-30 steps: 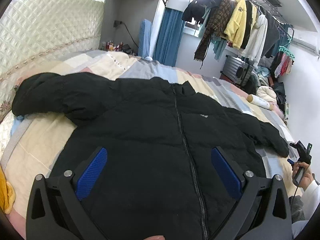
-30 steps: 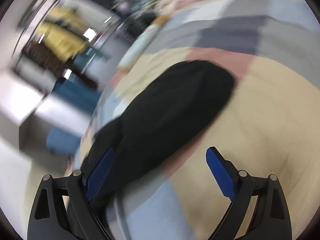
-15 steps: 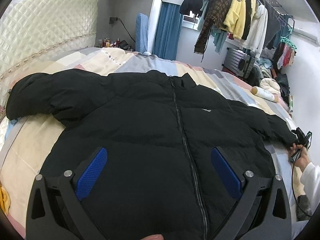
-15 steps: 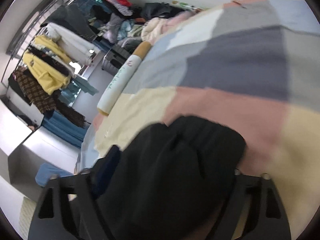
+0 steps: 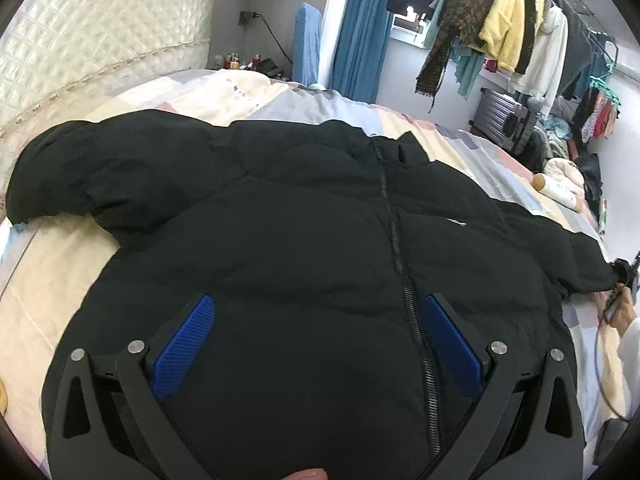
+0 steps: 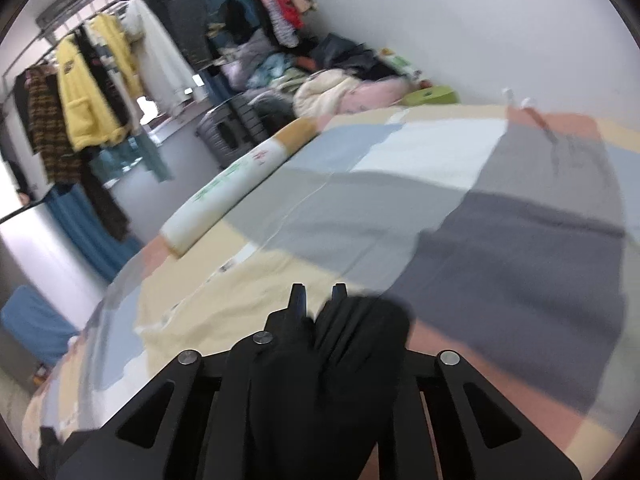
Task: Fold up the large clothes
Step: 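Move the right gripper to the jacket sleeve cuff and grasp it, then lift the sleeve with the right gripper and fold it across the jacket body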
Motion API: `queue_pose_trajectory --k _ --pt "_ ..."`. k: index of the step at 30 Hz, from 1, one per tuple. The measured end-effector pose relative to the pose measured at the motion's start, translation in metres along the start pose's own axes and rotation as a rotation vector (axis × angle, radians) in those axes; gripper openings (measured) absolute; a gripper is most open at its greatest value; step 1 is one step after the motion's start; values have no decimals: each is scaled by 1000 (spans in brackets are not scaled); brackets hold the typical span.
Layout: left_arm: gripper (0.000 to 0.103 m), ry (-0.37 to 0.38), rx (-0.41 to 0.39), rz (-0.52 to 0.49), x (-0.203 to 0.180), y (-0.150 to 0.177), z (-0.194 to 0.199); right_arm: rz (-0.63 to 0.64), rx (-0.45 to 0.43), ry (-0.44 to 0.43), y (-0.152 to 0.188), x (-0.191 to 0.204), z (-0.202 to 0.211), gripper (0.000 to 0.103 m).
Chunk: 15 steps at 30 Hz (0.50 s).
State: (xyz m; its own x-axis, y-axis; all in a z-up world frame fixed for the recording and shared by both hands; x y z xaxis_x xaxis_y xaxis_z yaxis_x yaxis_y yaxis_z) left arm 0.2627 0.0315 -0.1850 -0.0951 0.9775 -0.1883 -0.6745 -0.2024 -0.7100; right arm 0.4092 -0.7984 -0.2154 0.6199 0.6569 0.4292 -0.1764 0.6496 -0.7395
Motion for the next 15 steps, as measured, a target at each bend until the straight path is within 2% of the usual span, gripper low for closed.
queue_pose_trajectory --k 3,5,8,11,15 --pt "103 -11 -10 -17 3 -2 4 -34 -39 48 -15 -17 22 4" --pt "103 -22 -30 -36 4 -3 9 -62 -32 12 -25 -25 36 3" --pt "103 -12 -36 -37 5 -1 18 -29 -10 -6 -32 -19 56 3" --pt "103 9 -24 -36 8 3 26 -31 15 -21 -30 -17 69 3" --pt "103 -10 -57 -57 11 6 41 -37 81 -49 -11 -16 81 4"
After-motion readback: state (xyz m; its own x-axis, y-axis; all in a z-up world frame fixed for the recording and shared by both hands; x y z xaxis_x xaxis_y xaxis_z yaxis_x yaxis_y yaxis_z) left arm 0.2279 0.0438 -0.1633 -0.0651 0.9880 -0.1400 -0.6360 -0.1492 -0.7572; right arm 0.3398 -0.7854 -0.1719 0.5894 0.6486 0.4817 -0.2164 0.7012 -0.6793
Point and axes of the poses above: each gripper's, at about its wrist camera, not at the fingertips, and z roughly against the way its jaws point, x to its left, y to its underside, the point moved 2 cm from there along -z, roughly the way its jaws point
